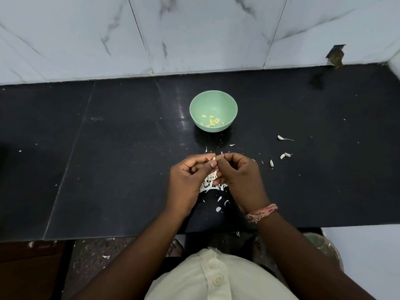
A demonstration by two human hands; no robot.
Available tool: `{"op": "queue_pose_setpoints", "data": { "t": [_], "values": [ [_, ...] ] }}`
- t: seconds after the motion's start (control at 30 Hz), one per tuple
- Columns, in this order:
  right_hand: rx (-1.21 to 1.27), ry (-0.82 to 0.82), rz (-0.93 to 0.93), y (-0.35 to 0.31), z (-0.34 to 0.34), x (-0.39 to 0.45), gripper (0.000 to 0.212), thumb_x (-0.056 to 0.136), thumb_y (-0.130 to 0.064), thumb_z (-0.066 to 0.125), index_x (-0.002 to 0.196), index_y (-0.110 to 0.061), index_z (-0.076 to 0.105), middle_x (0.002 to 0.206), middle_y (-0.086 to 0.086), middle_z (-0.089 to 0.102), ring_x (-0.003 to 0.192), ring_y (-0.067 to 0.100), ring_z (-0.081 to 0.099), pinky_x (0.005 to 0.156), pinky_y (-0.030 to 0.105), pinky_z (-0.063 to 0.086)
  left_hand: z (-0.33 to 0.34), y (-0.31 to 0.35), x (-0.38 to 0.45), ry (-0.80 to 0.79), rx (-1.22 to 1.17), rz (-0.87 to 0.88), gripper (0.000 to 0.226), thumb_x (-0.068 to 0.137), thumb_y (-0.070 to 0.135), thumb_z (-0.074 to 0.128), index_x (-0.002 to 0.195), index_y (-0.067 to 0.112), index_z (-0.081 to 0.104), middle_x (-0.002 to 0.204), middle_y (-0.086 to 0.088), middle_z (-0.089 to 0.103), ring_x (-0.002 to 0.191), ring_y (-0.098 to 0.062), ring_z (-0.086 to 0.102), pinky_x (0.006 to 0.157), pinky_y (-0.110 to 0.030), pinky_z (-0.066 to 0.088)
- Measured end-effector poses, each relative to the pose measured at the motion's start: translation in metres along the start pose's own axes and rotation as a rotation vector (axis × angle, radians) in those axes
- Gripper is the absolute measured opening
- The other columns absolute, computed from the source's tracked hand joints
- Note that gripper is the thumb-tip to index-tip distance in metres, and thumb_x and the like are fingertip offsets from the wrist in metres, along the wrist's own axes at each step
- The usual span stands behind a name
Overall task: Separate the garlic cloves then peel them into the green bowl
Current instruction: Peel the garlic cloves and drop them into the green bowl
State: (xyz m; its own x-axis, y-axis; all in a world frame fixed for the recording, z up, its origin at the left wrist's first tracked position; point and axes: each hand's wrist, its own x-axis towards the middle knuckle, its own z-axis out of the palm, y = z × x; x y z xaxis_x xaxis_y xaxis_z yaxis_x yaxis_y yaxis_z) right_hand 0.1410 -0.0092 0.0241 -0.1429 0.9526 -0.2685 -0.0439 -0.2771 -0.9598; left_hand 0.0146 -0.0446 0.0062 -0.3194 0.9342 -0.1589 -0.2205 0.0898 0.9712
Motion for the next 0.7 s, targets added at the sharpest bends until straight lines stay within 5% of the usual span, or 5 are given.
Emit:
{"op": "queue_pose_setpoints", "data": {
  "t": [0.33, 0.5, 0.6, 0.7],
  "values": [
    [-0.096, 0.081, -0.068, 0.007, -0.01, -0.014, 0.016, 0.101, -0.014, 0.062, 0.096, -0.002, 0.07, 0.072, 0.002, 0.068, 0.055, 0.011, 0.058, 0.055, 0.026, 0.051, 0.011, -0.005, -0.008, -0.001, -0.435, -0.323, 0.021, 0.095, 0.006, 0.061, 0.114, 0.0, 0.068, 0.103, -0.019, 0.074, 0.093, -0.02, 0.072, 0.08, -0.026, 0.06],
    [-0.325, -0.014, -0.23, 0.009, -0.036, -0.009, 0.027, 0.096, -0.003, 0.061, 0.115, -0.018, 0.073, 0.102, -0.005, 0.072, 0.09, 0.003, 0.067, 0.085, 0.028, 0.055, 0.036, -0.008, -0.02, 0.096, -0.5, -0.3, 0.019, 0.095, -0.001, 0.061, 0.111, 0.001, 0.069, 0.104, -0.022, 0.074, 0.088, -0.019, 0.073, 0.077, -0.025, 0.06],
    [-0.408, -0.095, -0.32, 0.005, -0.047, -0.007, 0.047, 0.091, 0.001, 0.063, 0.127, -0.028, 0.07, 0.104, -0.009, 0.065, 0.09, 0.002, 0.065, 0.084, 0.016, 0.051, 0.047, -0.01, -0.024, 0.13, -0.483, -0.252, 0.021, 0.095, 0.001, 0.061, 0.115, 0.0, 0.069, 0.109, -0.027, 0.073, 0.092, -0.021, 0.073, 0.078, -0.027, 0.06],
    [-0.42, -0.146, -0.355, 0.001, -0.059, -0.001, 0.038, 0.091, 0.0, 0.067, 0.12, -0.024, 0.075, 0.104, -0.01, 0.068, 0.091, 0.005, 0.067, 0.086, 0.026, 0.056, 0.057, -0.016, -0.032, 0.203, -0.438, -0.198, 0.024, 0.089, 0.007, 0.067, 0.111, 0.0, 0.072, 0.107, -0.026, 0.073, 0.092, -0.023, 0.071, 0.078, -0.028, 0.059]
  ]
}}
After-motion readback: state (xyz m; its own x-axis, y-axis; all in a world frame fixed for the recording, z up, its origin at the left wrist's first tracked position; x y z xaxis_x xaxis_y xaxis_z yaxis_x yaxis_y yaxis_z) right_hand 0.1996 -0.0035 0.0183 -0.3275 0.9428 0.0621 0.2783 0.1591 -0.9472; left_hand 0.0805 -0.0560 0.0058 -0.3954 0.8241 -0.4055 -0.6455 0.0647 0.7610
